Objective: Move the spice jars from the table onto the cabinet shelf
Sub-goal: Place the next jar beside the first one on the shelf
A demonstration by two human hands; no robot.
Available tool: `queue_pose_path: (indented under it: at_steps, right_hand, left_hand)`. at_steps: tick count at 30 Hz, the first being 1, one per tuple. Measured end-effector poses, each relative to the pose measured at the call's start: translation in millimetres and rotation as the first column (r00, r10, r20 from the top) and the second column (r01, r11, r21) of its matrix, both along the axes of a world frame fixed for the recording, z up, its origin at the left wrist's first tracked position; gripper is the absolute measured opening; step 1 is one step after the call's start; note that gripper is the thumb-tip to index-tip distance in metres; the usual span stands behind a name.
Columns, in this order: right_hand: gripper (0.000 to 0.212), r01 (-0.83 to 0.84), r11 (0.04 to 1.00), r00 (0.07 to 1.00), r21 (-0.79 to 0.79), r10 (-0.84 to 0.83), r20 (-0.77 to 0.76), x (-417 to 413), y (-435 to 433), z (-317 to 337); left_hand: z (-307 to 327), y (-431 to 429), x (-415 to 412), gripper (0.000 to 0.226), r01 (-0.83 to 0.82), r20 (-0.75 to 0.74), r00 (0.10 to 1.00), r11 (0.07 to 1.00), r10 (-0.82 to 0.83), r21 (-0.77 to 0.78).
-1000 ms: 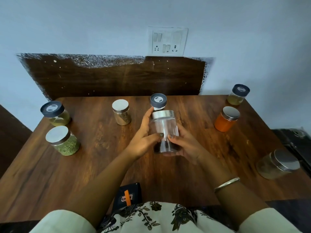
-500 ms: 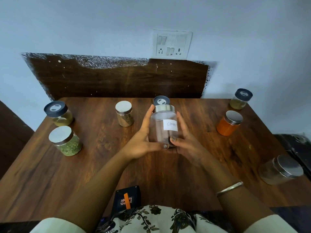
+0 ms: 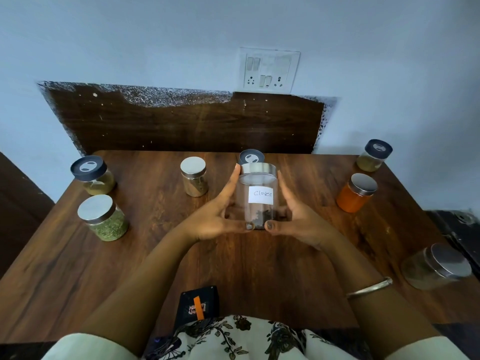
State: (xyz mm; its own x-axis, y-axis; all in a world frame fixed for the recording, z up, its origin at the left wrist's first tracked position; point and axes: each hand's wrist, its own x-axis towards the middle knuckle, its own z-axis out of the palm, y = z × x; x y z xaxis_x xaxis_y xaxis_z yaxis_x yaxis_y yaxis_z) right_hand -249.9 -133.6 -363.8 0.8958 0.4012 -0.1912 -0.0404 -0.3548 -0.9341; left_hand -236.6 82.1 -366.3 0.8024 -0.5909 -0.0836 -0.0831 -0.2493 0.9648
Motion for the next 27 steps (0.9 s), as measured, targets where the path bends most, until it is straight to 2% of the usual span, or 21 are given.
queue_pose_path:
  at_steps: [2,5,10,13,21,24,27]
  right_hand:
    - [0.117,-0.031,0.995,0.999,-0.098,0.035,0.037,1,-1,5]
    - [0.117,-0.035,0.987,0.997,-0.156,0.046,0.064,0,0,11]
    - [0.119,-0.053,0.991,0.997,-0.12,0.059,0.041,0,3,17]
    - [0.124,-0.063,0.993,0.997,-0.098,0.067,0.04,1,7,20]
    - [0.123,-0.028,0.986,0.992,-0.166,0.049,0.12,20,21,49]
    - [0.121,-0.011,0.974,0.975,-0.227,0.061,0.213,32,27,68]
    - [0.119,-0.008,0.963,0.946,-0.269,0.095,0.31,48,38,93]
  left_hand:
    - [0,2,0,0.114,0.002,-0.012,1.0,1.0,-0.002,-0.003]
    - [2,2,-2,0.114,0.002,-0.008,1.0,1.0,-0.002,-0.009]
    - [5,3,-3,0.114,-0.025,0.008,1.0,1.0,0.025,-0.007]
    - [9,6,-3,0.116,-0.053,0.073,0.996,0.998,0.051,0.026]
    - [34,17,15,0.116,-0.121,0.215,0.97,0.992,0.111,0.034]
    - [57,22,27,0.115,-0.113,0.284,0.953,0.993,0.103,0.019]
    - [83,30,40,0.116,-0.173,0.359,0.922,0.984,0.145,0.046]
